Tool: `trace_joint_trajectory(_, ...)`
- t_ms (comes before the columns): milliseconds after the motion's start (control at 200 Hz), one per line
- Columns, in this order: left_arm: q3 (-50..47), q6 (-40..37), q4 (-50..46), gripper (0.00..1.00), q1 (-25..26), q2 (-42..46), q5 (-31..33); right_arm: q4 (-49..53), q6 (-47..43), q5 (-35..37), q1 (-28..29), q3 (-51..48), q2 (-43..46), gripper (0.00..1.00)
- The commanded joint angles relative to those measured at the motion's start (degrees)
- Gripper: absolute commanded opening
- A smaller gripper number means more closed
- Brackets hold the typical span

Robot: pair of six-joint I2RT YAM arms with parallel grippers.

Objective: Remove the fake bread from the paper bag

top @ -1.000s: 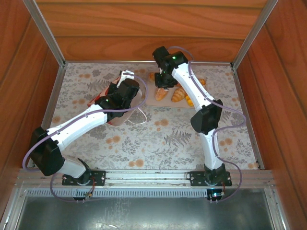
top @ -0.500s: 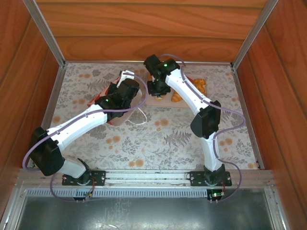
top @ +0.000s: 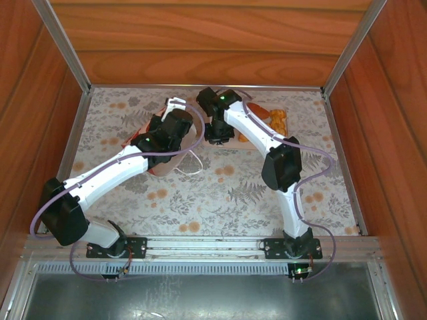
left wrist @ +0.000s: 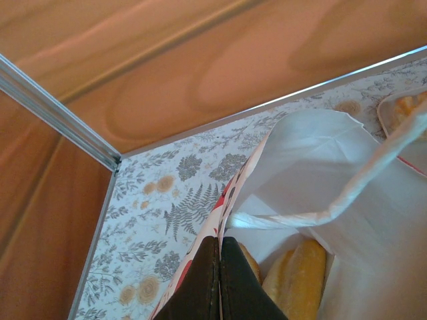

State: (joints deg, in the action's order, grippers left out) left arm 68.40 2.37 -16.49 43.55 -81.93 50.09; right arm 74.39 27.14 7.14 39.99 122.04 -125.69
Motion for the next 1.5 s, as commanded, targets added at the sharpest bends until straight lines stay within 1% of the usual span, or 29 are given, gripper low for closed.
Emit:
trace_joint_trajectory(0,0.33,0.35,-0.14,0.0,-0.39,1.28,0.34,1.1,1.5,1.61,-0.44,-1.22,1.28,0.26)
trace_joint_trajectory(425,0.07,0.75,-0.15,0.0,-0.37,1.77,-0.25,3.96,4.14,8.32,-1.78,-3.83,3.86,0.25)
trace_joint_trajectory(945,-0.09,0.94,-0.11,0.0,-0.38,2.41,-0.86,6.02,4.24,11.58,-3.42,-5.99,5.17,0.25)
trace_joint_trajectory(1114,0.24,0.9,-0.12,0.0,-0.39,2.45,-0.95,4.25,3.35,9.05,-3.34,-7.96,7.37,0.26)
trace_joint_trajectory(1249,0.46,1.0,-0.12,0.0,-0.35,2.8,-1.84,2.37,2.1,4.35,-3.25,-9.25,10.05,0.26)
trace_joint_trajectory(1499,-0.11,1.5,-0.16,0.0,-0.33,3.14,-4.32,-0.52,2.04,-0.59,-3.23,-12.65,19.48,0.28)
